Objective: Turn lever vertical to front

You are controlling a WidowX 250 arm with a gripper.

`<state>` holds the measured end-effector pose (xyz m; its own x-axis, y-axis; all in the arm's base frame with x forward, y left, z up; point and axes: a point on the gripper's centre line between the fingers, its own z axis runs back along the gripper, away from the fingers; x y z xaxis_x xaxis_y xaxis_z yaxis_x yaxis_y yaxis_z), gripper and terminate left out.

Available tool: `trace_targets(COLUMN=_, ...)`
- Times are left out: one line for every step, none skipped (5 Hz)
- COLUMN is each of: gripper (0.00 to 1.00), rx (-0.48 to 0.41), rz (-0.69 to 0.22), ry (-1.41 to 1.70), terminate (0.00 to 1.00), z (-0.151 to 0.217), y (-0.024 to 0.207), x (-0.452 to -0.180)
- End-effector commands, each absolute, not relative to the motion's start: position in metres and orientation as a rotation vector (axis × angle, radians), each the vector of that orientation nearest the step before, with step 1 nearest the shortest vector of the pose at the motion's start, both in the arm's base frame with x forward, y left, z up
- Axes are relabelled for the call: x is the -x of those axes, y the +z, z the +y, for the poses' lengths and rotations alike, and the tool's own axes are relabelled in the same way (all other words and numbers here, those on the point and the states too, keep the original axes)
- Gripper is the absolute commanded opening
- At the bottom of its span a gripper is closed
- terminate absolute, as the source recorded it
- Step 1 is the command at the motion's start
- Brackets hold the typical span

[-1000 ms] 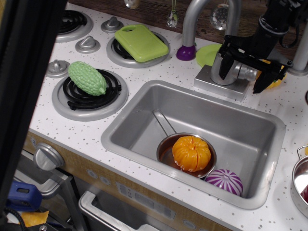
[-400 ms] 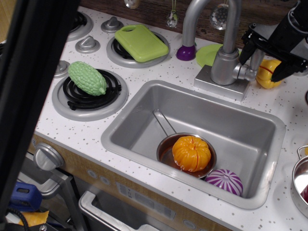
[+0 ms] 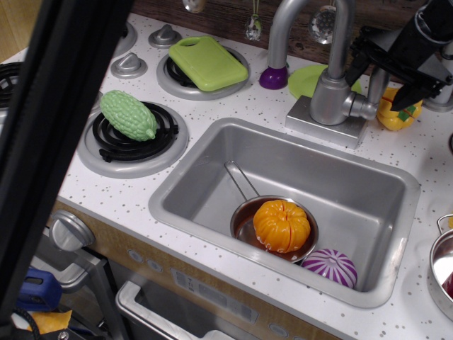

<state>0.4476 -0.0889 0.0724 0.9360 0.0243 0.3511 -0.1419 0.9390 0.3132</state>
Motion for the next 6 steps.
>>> trace_targets(gripper=1.00, rx=-0.316, rz=-0.424, ry=0.092, terminate=0.00, z=-0.083, y=0.099, x=-0.463)
trace_targets(gripper=1.00, rx=-0.306, rz=-0.426, ry=0.096, terminate=0.00, z=-0.084, y=0.101, x=-0.465)
trace_targets(gripper=1.00, rx=-0.295, rz=-0.425, ry=0.100, terminate=0.00, z=-0.083, y=0.101, x=-0.468)
trace_targets(gripper=0.00, rx=-0.283, rz=-0.417, ry=0.125, terminate=0.00, z=-0.086, y=0.102, x=-0.468)
trace_targets(gripper=0.00, rx=-0.277, rz=-0.405, ry=0.163, terminate=0.00, z=-0.094, y=0.105, x=-0.460)
trace_targets(gripper=1.00, rx=-0.251, rz=-0.388, ry=0.214, terminate=0.00, z=-0.102, y=0.104, x=-0.446)
